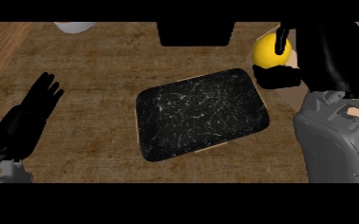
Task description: Pick the lemon from the tray and place it in the cardboard box
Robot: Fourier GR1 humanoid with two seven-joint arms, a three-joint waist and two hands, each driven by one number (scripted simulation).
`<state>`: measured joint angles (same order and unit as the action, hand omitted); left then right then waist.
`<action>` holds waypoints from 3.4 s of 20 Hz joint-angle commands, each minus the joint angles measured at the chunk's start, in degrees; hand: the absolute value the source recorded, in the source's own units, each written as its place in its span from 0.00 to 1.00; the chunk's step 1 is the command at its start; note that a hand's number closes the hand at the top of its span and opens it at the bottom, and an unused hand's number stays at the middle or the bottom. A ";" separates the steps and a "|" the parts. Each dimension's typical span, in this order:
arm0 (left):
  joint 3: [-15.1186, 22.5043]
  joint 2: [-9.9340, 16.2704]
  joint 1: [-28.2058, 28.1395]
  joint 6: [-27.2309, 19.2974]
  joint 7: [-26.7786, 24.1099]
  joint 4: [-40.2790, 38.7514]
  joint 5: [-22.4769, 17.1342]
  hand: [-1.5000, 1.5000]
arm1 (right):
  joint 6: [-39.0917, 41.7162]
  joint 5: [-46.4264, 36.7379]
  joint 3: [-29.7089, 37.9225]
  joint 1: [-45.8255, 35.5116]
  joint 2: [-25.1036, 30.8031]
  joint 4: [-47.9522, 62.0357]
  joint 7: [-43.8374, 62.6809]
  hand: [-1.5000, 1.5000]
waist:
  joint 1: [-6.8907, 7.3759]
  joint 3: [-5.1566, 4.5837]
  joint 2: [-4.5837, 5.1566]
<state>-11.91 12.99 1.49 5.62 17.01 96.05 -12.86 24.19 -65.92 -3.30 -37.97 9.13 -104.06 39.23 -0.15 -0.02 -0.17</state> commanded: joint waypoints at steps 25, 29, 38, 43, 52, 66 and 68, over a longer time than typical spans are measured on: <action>-0.80 -0.29 2.54 -0.39 4.50 1.50 0.13 0.50 | -20.86 6.81 15.55 2.14 10.39 41.16 -27.77 1.00 | 0.87 0.07 0.32; -1.46 -0.17 2.94 0.77 1.74 -0.98 -0.09 0.50 | -20.94 8.11 20.76 -0.74 13.33 52.24 -26.04 0.00 | 1.22 0.06 0.57; -0.72 -1.41 2.16 0.72 -1.33 -2.75 2.00 0.50 | -28.80 16.60 23.99 3.49 11.13 51.67 -40.85 0.00 | 0.17 0.06 0.31; -0.47 -2.34 -1.05 0.60 -1.13 0.23 1.72 0.50 | -30.40 27.84 33.71 0.36 9.78 47.19 -40.08 0.00 | -0.14 0.06 -0.06; 0.86 -3.82 -2.24 -1.23 0.09 2.55 3.69 0.50 | -25.91 40.89 41.84 7.91 13.65 42.30 -40.73 0.00 | -0.12 0.01 0.01; -2.86 -0.57 0.29 4.38 -3.62 -5.03 0.40 0.50 | -11.25 54.00 47.82 13.26 32.07 57.15 -54.54 0.00 | 0.40 0.04 0.28; -0.99 -3.05 0.23 2.32 -5.02 -5.11 2.58 0.50 | -9.09 55.89 48.24 17.26 31.77 53.35 -52.85 0.00 | -0.08 0.00 0.14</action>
